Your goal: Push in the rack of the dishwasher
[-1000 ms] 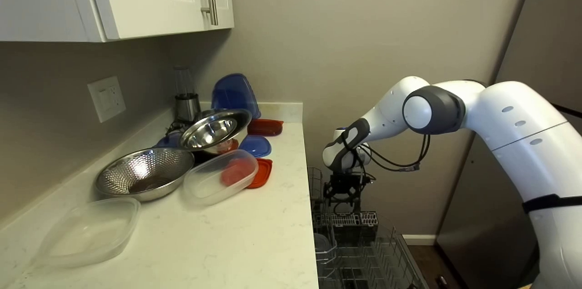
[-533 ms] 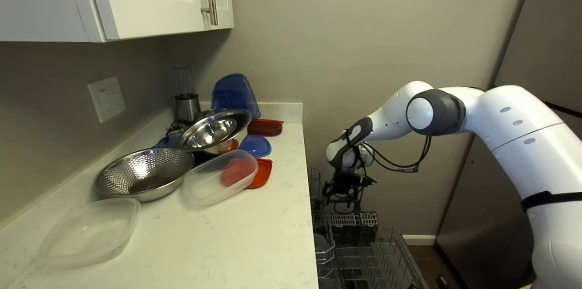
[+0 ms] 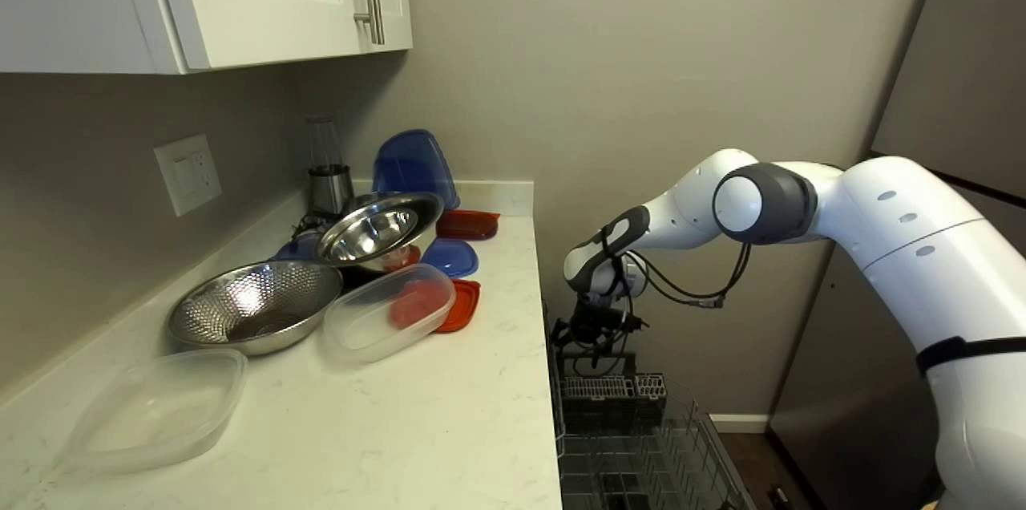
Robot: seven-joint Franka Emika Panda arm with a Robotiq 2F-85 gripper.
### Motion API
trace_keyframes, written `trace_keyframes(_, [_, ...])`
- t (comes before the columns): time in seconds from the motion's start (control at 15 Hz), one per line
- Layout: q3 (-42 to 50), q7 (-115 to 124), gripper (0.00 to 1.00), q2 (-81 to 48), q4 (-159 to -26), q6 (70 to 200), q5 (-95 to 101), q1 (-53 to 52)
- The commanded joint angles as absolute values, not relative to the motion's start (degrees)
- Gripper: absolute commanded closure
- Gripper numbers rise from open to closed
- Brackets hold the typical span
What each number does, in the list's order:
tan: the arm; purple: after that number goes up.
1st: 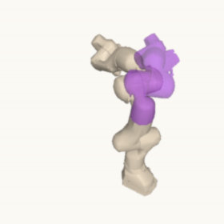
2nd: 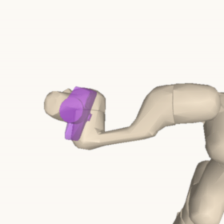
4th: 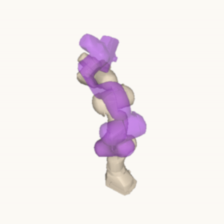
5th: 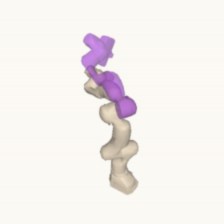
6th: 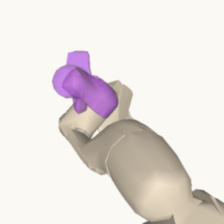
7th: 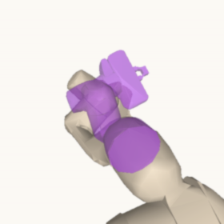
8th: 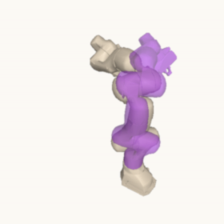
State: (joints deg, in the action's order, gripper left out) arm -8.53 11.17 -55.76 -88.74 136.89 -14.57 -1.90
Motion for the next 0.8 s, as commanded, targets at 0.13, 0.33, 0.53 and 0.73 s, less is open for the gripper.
trace_keyframes(0.13, [-9.57, 8.2, 0.0, -55.74, -88.62, 137.78, -17.6, -0.11])
trace_keyframes(0.33, [-7.82, 8.14, 0.0, -54.06, -91.12, 139.63, -16.63, 0.48])
trace_keyframes(0.53, [-5.22, 7.82, 0.0, -49.23, -97.57, 143.17, -15.93, 1.68])
trace_keyframes(0.73, [-3.62, 6.5, 0.0, -44.43, -104.27, 146.67, -15.44, 2.63])
